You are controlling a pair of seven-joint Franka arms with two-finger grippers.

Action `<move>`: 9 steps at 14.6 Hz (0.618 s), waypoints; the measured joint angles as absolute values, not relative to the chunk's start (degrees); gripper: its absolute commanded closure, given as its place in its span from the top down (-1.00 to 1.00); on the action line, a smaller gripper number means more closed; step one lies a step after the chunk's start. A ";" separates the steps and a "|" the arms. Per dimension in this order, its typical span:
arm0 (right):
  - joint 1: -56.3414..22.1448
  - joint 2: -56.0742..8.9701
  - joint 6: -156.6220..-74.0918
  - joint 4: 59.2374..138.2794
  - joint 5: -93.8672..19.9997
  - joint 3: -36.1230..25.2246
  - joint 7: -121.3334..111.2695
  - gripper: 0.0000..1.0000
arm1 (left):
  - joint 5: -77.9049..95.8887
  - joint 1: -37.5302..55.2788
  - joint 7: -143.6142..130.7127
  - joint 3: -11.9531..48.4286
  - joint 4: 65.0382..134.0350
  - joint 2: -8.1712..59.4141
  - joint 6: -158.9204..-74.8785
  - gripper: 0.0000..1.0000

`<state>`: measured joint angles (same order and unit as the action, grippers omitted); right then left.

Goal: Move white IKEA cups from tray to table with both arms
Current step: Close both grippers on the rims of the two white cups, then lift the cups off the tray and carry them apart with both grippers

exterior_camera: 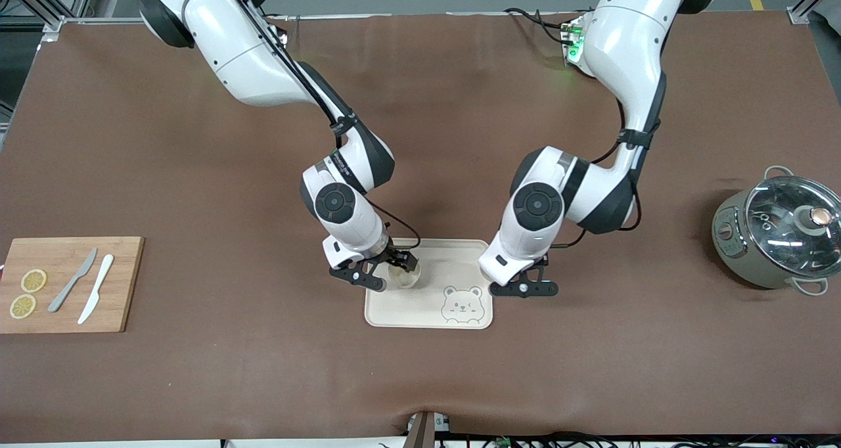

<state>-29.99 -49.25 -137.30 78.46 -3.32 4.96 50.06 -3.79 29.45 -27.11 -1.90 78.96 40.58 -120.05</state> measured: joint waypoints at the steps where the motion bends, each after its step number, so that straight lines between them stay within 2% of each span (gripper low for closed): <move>1: -30.05 -49.35 -137.45 78.45 -3.31 4.90 50.07 0.70 | -3.79 28.54 -25.47 -1.84 80.91 39.18 -120.22 -1.00; 5: -30.09 -49.52 -137.62 78.37 -3.31 4.80 50.08 -0.04 | -3.79 22.36 -19.06 0.81 93.23 30.53 -125.61 -1.00; 9: -30.10 -49.52 -137.62 78.29 -3.31 4.78 50.10 -0.47 | -3.79 13.70 -15.89 8.11 104.24 23.20 -129.97 -1.00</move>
